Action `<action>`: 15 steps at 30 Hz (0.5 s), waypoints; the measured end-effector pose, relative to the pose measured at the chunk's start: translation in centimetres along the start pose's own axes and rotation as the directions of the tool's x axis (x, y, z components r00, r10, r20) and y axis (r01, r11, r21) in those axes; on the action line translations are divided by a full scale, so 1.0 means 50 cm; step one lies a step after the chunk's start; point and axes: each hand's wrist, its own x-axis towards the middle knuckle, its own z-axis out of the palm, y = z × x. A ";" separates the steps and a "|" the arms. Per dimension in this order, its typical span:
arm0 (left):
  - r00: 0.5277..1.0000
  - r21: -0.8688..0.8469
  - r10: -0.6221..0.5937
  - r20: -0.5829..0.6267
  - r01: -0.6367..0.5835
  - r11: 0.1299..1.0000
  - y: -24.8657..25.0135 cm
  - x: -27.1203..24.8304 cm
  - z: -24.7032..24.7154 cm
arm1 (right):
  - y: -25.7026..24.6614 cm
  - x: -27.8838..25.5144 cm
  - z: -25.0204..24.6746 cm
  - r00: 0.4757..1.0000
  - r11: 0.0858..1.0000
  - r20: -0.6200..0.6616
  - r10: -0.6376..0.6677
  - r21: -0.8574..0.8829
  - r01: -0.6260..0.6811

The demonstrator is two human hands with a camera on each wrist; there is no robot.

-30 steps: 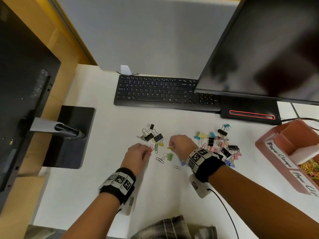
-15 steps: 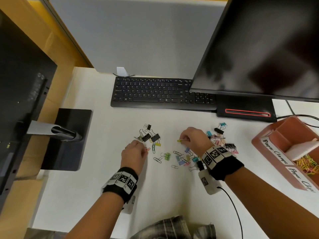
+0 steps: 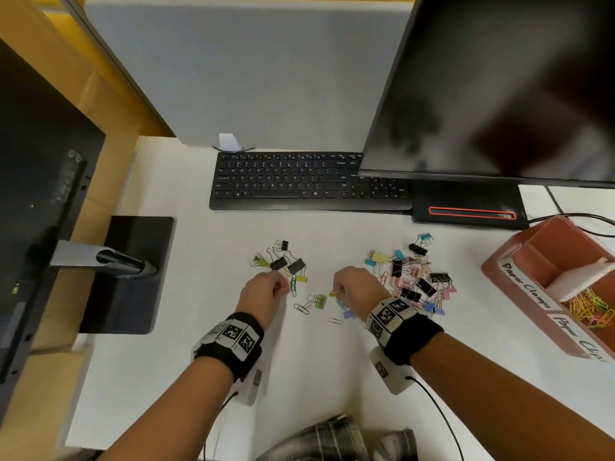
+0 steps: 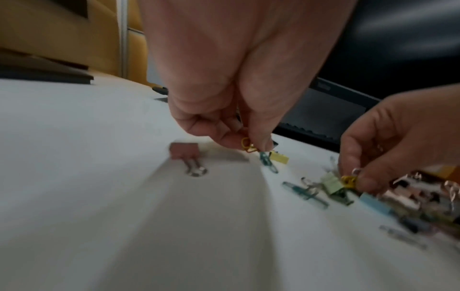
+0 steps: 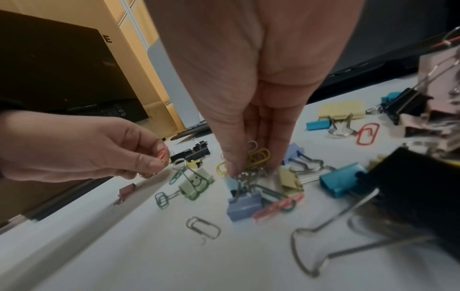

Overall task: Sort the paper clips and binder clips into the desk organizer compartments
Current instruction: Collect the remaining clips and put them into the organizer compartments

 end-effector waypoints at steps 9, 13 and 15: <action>0.987 -0.042 -0.155 -0.051 0.153 0.987 0.036 0.016 0.039 | -0.013 -0.003 -0.005 0.998 0.998 0.000 0.063 -0.030 -0.063; 0.991 0.063 -0.131 -0.029 0.133 0.989 0.040 0.029 0.042 | -0.009 0.000 -0.009 0.998 0.999 0.040 0.044 -0.032 -0.043; 0.993 0.072 -0.116 -0.030 0.118 0.990 0.038 0.032 0.044 | -0.004 0.000 -0.007 0.999 0.999 0.028 0.018 -0.039 -0.017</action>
